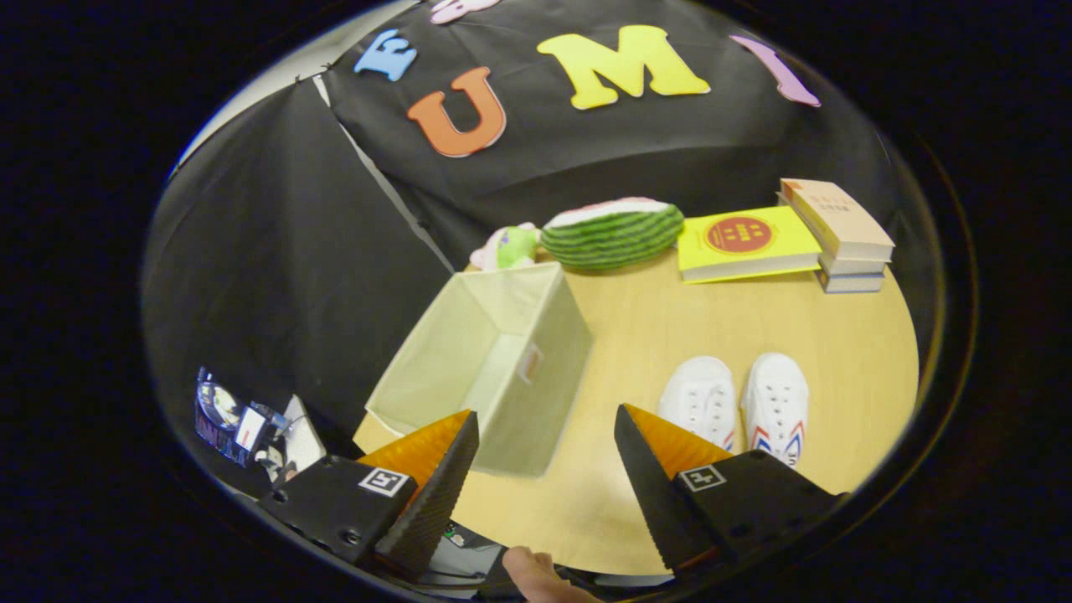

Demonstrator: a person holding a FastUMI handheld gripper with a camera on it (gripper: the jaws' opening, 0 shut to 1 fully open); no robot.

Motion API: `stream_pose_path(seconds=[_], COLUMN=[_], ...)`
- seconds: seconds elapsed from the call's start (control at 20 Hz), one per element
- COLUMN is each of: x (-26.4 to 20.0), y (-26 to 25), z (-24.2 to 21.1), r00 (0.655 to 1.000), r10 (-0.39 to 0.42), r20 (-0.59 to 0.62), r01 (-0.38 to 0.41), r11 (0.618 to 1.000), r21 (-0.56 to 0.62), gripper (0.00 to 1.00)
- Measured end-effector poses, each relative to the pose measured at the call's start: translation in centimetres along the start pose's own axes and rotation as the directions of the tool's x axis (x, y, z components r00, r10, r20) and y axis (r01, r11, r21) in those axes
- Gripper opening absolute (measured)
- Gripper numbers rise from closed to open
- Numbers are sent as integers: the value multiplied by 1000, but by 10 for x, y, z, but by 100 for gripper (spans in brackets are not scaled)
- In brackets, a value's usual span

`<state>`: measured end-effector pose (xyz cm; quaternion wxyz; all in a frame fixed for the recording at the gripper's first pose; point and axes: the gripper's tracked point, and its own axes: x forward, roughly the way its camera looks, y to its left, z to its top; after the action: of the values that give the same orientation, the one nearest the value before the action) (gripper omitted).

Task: Open the storage box then place both shoes into the box .Put the left shoe in first, then the right shoe, with the right side of both shoes facing outward in a uniform manner.

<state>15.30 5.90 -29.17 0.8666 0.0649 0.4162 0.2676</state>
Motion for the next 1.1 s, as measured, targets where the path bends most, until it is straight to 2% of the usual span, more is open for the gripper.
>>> stream_pose_path(seconds=[0.3,0.45,0.5,0.6,0.7,0.75,0.8,0.85,0.95,1.0,1.05,1.1], x=[17,26,28,37,51,56,61,67,78,77,76,76], y=[-94,-132,-139,-141,-141,-146,-160,-162,-157,-156,-155,-151], z=[-32,-62,-70,-83,-88,-93,-98,-100,-88,-87,-90,-91], r00=[979,945,935,932,930,919,893,885,913,921,924,931], r10=[-186,-275,-296,-270,-233,-240,-289,-287,-252,-237,-227,-203], r20=[-79,-175,-198,-241,-284,-313,-344,-365,-322,-310,-306,-303], r01=[185,257,267,238,208,219,266,268,219,205,213,212], r11=[982,959,951,959,971,970,957,958,966,970,974,977], r21=[-23,-121,-157,-153,-114,-100,-115,-105,-136,-134,-80,-4], gripper=[100,98,97,93,82,71,59,48,28,23,13,10])
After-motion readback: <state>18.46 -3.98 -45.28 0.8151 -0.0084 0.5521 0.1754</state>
